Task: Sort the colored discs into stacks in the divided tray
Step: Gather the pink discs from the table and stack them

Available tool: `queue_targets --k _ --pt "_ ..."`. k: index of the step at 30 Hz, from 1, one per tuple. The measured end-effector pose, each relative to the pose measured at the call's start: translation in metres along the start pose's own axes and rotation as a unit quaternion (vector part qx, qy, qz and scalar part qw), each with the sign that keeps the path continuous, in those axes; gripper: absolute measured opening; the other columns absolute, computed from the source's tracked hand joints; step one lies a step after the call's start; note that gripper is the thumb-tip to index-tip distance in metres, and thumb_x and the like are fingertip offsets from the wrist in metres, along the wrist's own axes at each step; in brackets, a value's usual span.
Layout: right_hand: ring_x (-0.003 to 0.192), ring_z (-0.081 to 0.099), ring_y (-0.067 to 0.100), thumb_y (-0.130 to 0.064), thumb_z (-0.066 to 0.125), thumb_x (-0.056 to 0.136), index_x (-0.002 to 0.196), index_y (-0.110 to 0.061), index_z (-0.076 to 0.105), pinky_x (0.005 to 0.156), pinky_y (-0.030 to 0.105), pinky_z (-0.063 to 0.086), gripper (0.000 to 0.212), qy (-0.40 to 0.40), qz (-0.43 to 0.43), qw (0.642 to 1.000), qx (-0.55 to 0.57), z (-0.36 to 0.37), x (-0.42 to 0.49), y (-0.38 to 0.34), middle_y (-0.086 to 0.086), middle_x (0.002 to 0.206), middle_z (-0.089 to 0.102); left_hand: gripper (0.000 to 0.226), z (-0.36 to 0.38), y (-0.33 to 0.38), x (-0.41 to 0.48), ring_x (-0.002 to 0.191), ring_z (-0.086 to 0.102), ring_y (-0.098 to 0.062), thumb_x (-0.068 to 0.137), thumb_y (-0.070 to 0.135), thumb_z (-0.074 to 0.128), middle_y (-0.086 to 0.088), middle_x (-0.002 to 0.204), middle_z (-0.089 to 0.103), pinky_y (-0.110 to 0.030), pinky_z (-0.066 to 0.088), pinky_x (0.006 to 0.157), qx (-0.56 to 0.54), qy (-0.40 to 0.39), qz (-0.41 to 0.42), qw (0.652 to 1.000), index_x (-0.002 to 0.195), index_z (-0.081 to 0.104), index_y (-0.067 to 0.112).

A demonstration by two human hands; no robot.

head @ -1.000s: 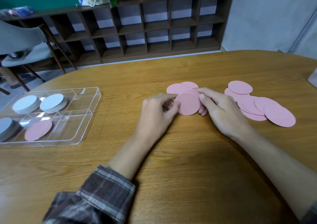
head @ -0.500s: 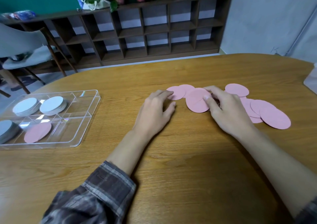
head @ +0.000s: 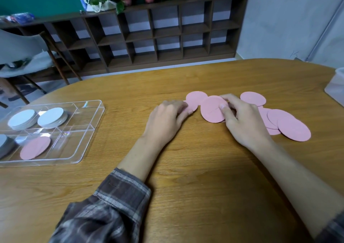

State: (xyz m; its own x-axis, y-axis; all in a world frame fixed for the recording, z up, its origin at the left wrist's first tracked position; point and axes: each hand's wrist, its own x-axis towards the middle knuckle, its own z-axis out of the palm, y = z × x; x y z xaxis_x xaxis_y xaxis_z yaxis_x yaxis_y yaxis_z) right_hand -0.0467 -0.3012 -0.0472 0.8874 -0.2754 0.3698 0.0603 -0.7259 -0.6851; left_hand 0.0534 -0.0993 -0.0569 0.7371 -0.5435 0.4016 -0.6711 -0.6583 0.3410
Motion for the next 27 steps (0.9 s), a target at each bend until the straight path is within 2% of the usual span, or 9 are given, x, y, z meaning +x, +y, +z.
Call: queue_targets --k 5,7,10,13,15,17,21,25,27 --pt "0.095 0.063 0.012 -0.021 0.054 0.104 0.125 -0.022 0.068 0.072 0.005 0.040 0.025 0.000 0.021 1.000 0.014 0.000 -0.001 -0.002 -0.006 0.100 0.072 0.040 -0.006 0.000 -0.013 0.084 0.063 -0.034 0.109 0.045 0.037 -0.006 0.089 0.071 -0.047 0.053 0.069 0.012 0.036 0.024 0.999 0.111 0.066 0.017" --pt "0.091 0.063 0.011 -0.021 0.055 0.104 0.124 -0.024 0.069 0.072 0.003 0.039 0.024 0.002 0.026 0.999 0.023 0.000 -0.001 -0.003 -0.006 0.100 0.072 0.042 -0.007 -0.001 -0.015 0.080 0.063 -0.033 0.110 0.045 0.028 -0.002 0.092 0.072 -0.046 0.053 0.069 0.005 0.043 0.018 0.999 0.108 0.058 0.016" --pt "0.086 0.064 0.008 -0.022 0.055 0.104 0.123 -0.025 0.069 0.074 0.009 0.043 0.024 0.007 0.022 0.999 0.034 0.000 -0.002 -0.005 -0.005 0.098 0.073 0.034 -0.008 0.002 -0.017 0.078 0.062 -0.033 0.111 0.039 0.031 -0.005 0.090 0.069 -0.047 0.051 0.069 -0.021 0.061 0.008 0.998 0.105 0.054 0.015" --pt "0.083 0.067 0.011 -0.023 0.054 0.104 0.122 -0.027 0.069 0.077 0.024 0.050 0.024 0.007 0.020 0.999 0.046 0.001 -0.002 -0.006 -0.005 0.089 0.072 0.022 -0.006 0.010 -0.018 0.072 0.057 -0.016 0.111 0.031 0.039 0.003 0.088 0.065 -0.042 0.046 0.069 -0.093 0.066 -0.004 0.993 0.105 0.055 0.016" --pt "0.079 0.066 0.009 -0.023 0.053 0.104 0.121 -0.030 0.070 0.076 0.022 0.049 0.024 0.003 0.021 0.998 0.053 0.002 -0.002 -0.007 -0.011 0.080 0.069 0.014 -0.004 0.015 -0.018 0.069 0.052 -0.009 0.109 0.024 0.048 0.007 0.086 0.063 -0.037 0.043 0.068 -0.143 0.058 -0.009 0.988 0.106 0.058 0.014" --pt "0.076 0.065 0.007 -0.022 0.052 0.104 0.120 -0.032 0.070 0.076 0.024 0.051 0.025 -0.005 0.018 0.998 0.064 0.004 -0.003 -0.007 -0.014 0.073 0.067 0.008 -0.001 0.018 -0.017 0.069 0.054 -0.013 0.104 0.018 0.056 0.003 0.082 0.065 -0.036 0.046 0.068 -0.165 0.058 -0.007 0.985 0.106 0.061 0.013" --pt "0.073 0.066 0.010 -0.023 0.048 0.105 0.117 -0.039 0.070 0.084 0.042 0.056 0.029 -0.031 0.019 0.996 0.076 0.007 -0.004 -0.009 -0.004 0.069 0.067 0.012 0.002 0.016 -0.016 0.070 0.063 -0.015 0.098 0.018 0.069 0.001 0.076 0.068 -0.026 0.052 0.069 -0.189 0.075 -0.016 0.979 0.110 0.068 0.015" --pt "0.073 0.064 0.011 -0.024 0.046 0.106 0.117 -0.039 0.070 0.085 0.044 0.055 0.031 -0.042 0.010 0.995 0.088 0.008 -0.005 -0.011 -0.003 0.071 0.067 0.018 0.002 0.019 -0.015 0.074 0.068 -0.010 0.094 0.019 0.076 0.005 0.080 0.073 -0.008 0.046 0.069 -0.206 0.089 -0.036 0.974 0.112 0.078 0.016" --pt "0.076 0.064 0.012 -0.029 0.050 0.105 0.119 -0.038 0.070 0.083 0.041 0.054 0.026 -0.050 -0.001 0.995 0.090 0.007 -0.006 -0.012 -0.005 0.074 0.068 0.017 0.001 0.019 -0.015 0.075 0.067 -0.009 0.092 0.019 0.078 0.005 0.081 0.074 -0.006 0.044 0.070 -0.215 0.102 -0.045 0.970 0.108 0.081 0.016"
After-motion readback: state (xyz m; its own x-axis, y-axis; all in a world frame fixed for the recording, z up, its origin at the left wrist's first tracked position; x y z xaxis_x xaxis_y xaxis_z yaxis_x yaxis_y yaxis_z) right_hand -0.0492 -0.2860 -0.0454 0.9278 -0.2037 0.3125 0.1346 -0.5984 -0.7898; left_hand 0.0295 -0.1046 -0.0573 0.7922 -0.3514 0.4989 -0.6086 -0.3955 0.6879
